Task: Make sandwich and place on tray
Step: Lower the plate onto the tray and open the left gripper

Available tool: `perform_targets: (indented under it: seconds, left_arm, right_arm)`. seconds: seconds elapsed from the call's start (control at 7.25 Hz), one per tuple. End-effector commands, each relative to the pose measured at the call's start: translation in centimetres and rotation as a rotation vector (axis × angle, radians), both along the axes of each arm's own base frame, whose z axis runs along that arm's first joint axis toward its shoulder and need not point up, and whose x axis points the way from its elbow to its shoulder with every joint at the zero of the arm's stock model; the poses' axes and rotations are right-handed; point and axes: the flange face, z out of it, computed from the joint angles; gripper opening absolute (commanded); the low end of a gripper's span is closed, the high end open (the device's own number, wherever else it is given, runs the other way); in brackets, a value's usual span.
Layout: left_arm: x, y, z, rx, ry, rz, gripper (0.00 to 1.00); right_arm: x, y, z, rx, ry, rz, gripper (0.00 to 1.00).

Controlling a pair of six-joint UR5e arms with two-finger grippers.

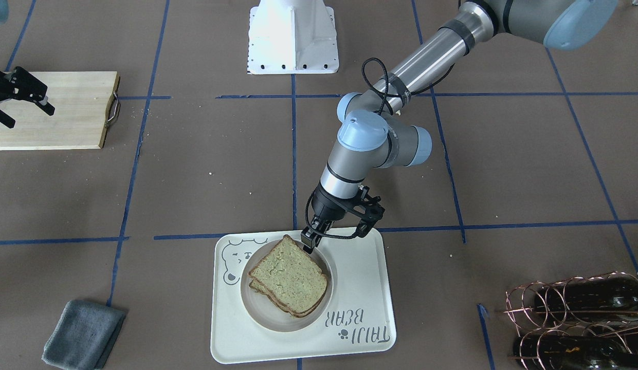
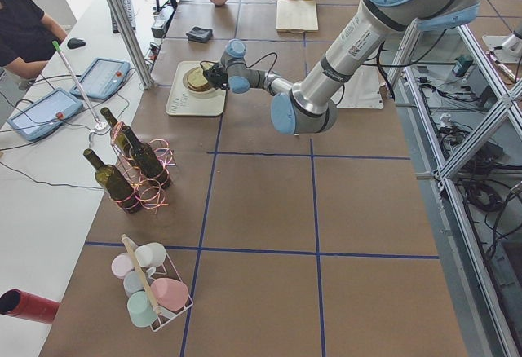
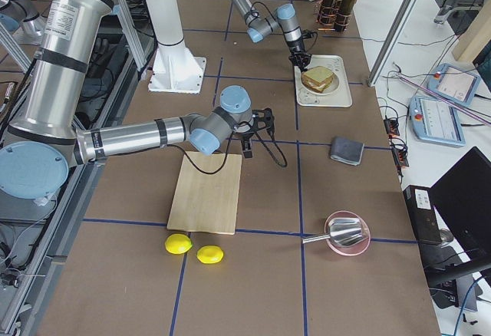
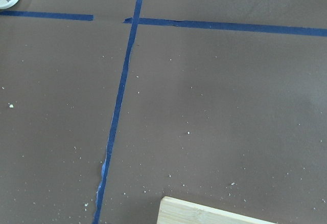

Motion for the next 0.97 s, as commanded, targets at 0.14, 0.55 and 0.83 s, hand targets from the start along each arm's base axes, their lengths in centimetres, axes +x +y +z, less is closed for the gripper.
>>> perform_targets:
  seconds: [0.14, 0.55, 0.83]
  left_arm:
    - [-4.4, 3.0, 1.2, 0.054, 0.029, 0.02, 0.48]
    - [-15.4, 10.9, 5.0, 0.221, -0.009, 0.172, 0.45]
    - [-24.5, 16.1, 12.3, 0.446, -0.157, 0.352, 0.45]
  right_arm:
    - [0.1, 0.0, 0.1, -0.003, 0.002, 0.002, 1.0]
    - [1.0, -0.6, 0.5, -0.039, 0.021, 0.031, 1.0]
    - [1.7, -0.6, 1.3, -0.085, 0.032, 0.035, 1.0]
